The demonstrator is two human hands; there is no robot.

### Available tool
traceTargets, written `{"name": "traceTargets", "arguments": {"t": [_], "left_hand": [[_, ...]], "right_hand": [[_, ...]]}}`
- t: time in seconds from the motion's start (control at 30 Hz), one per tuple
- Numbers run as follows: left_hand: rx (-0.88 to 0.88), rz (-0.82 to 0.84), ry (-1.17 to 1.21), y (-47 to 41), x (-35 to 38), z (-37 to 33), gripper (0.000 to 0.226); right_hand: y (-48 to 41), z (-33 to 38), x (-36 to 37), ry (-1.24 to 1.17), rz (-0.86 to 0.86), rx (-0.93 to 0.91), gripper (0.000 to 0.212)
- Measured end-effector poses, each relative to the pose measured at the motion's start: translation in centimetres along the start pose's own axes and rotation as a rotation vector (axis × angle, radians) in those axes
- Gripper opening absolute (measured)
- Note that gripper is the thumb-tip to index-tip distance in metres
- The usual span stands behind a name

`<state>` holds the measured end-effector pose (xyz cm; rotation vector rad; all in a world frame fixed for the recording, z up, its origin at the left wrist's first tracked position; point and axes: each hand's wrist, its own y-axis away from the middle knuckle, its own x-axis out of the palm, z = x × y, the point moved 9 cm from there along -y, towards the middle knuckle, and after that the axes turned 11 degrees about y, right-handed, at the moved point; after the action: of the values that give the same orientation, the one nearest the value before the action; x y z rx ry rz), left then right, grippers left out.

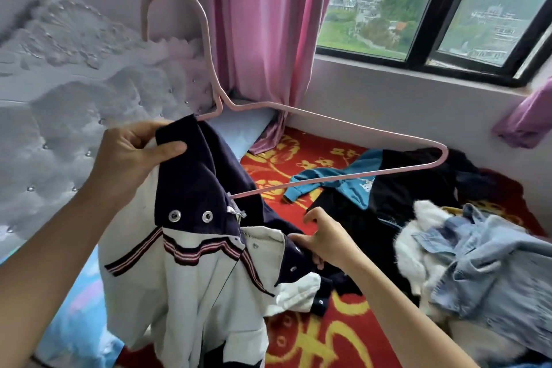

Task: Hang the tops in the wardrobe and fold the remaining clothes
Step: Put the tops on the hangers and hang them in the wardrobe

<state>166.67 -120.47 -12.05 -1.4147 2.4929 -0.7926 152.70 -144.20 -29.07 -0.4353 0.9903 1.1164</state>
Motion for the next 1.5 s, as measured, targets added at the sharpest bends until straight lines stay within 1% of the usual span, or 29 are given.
{"name": "traceTargets", "arguments": {"t": [0.07,0.1,0.13,0.17,0.23,0.27,0.33,0.4,0.47,0.5,0.57,0.67,0.73,0.77,0.8,0.83,0.87,0.9,0.93,1.0,1.1,1.13,1.2,1.27,1.3,1.33,1.37,1.43,1.5], "left_hand": [[0.017,-0.034,-0.026,-0.3,-0.2,0.4,0.047],[0.022,-0.032,-0.037,-0.4,-0.4,0.7,0.050],[0.024,-0.045,-0.050,-0.3,-0.4,0.7,0.051],[0.024,-0.033,-0.069,-0.3,-0.7,1.1,0.053],[0.010,-0.031,-0.077,-0.4,-1.1,1.1,0.056],[0.008,-0.039,-0.049,-0.3,-1.7,1.2,0.050],[-0.043,0.016,0.005,-0.1,-2.4,2.1,0.025],[-0.081,0.066,-0.059,0.2,-3.3,3.6,0.025],[-0.091,0.085,-0.175,0.8,-4.4,5.5,0.062],[-0.117,0.094,-0.218,1.1,-4.9,6.3,0.075],[-0.122,0.086,-0.310,1.6,-5.8,7.4,0.082],[-0.104,0.071,-0.395,1.8,-6.7,8.3,0.082],[-0.032,0.087,-0.446,1.9,-6.4,7.6,0.071],[0.034,0.160,-0.515,1.9,-5.3,6.3,0.051],[0.101,0.210,-0.582,1.9,-4.3,5.7,0.022],[0.189,0.222,-0.689,1.8,-3.7,5.1,0.030],[0.298,0.222,-0.766,1.8,-3.2,4.7,0.052],[0.328,0.282,-0.807,2.0,-2.0,4.3,0.060],[0.400,0.326,-0.851,2.4,-1.2,3.9,0.060],[0.584,0.270,-0.956,3.7,-0.4,2.5,0.055],[0.718,0.339,-0.954,5.0,2.6,1.6,0.046],[0.696,0.346,-0.908,5.1,3.2,1.7,0.046],[0.491,0.354,-0.709,4.6,3.2,2.5,0.048],[0.275,0.241,-0.501,3.2,2.0,3.1,0.028],[0.226,0.220,-0.435,2.8,1.9,3.5,0.037],[0.216,0.219,-0.371,2.7,2.1,3.9,0.054],[0.206,0.232,-0.331,2.5,2.5,4.0,0.060],[0.182,0.322,-0.292,1.8,4.0,4.3,0.058],[0.186,0.357,-0.257,1.3,4.0,4.4,0.063]], "right_hand": [[0.1,-0.5,1.5,0.243,0.098,0.075,0.041],[0.1,-0.8,2.2,0.355,0.139,0.091,0.037],[0.0,-1.1,3.0,0.367,0.182,0.111,0.030],[0.1,-1.6,3.8,0.284,0.227,0.128,0.024],[0.0,-2.7,3.7,-0.073,0.253,0.203,0.022],[-0.1,-3.4,2.5,-0.266,0.182,0.253,0.022],[0.2,-4.5,-1.5,-0.620,-0.039,0.297,0.028],[0.8,-5.2,-4.9,-0.856,-0.216,0.297,0.034],[1.4,-5.6,-6.4,-0.951,-0.285,0.279,0.035],[1.7,-5.6,-6.8,-0.964,-0.306,0.273,0.035],[1.8,-5.3,-7.1,-0.986,-0.336,0.263,0.032],[1.8,-5.0,-8.3,-1.022,-0.385,0.270,0.027],[1.7,-5.1,-9.3,-0.992,-0.408,0.260,0.028],[1.7,-5.2,-9.8,-0.966,-0.415,0.256,0.029],[1.6,-5.3,-10.2,-0.932,-0.416,0.254,0.029],[1.6,-5.3,-10.8,-0.889,-0.419,0.251,0.029],[1.6,-5.4,-11.4,-0.841,-0.420,0.252,0.029],[1.5,-5.5,-11.9,-0.792,-0.417,0.259,0.029],[1.4,-5.7,-12.4,-0.744,-0.412,0.269,0.030],[0.9,-6.3,-13.4,-0.583,-0.434,0.297,0.031],[0.3,-7.0,-15.5,-0.193,-0.544,0.359,0.021],[0.2,-6.9,-16.1,-0.092,-0.572,0.387,0.019],[0.4,-6.8,-16.7,0.073,-0.584,0.419,0.016],[0.4,-6.4,-16.5,0.180,-0.556,0.417,0.018],[0.3,-6.1,-16.1,0.223,-0.543,0.415,0.018],[0.4,-5.8,-15.5,0.270,-0.519,0.410,0.017],[0.2,-5.7,-15.0,0.303,-0.488,0.405,0.015],[0.0,-5.9,-14.3,0.269,-0.434,0.402,0.017],[0.0,-6.7,-13.7,0.015,-0.372,0.368,0.023]]}}
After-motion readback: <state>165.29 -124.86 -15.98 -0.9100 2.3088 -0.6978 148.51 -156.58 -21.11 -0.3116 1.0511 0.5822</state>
